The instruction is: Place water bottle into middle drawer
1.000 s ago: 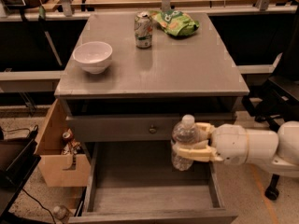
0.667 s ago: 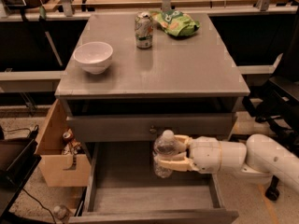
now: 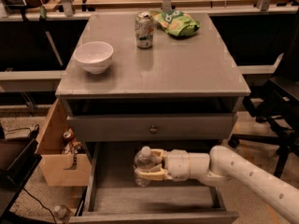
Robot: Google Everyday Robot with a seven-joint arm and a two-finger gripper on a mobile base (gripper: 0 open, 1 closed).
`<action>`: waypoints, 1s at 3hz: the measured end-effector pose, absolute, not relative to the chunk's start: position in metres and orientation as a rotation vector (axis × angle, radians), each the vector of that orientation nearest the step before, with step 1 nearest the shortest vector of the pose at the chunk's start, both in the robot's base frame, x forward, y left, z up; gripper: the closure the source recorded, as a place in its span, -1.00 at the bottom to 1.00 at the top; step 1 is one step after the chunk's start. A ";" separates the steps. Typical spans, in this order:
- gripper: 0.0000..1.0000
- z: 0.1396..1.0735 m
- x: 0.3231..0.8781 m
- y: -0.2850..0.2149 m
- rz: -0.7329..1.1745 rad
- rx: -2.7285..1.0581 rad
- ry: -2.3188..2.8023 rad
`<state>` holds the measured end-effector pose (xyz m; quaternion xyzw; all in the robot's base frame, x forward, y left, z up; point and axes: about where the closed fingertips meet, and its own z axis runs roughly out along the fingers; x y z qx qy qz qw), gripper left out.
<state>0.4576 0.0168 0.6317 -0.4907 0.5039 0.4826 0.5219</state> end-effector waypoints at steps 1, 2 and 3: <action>1.00 0.586 0.459 0.037 1.219 -1.164 1.207; 1.00 0.548 0.462 0.064 1.264 -1.152 1.197; 1.00 0.519 0.466 0.084 1.289 -1.138 1.205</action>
Offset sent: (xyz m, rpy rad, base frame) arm 0.0099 0.0763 -0.1319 0.0698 0.0909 0.0742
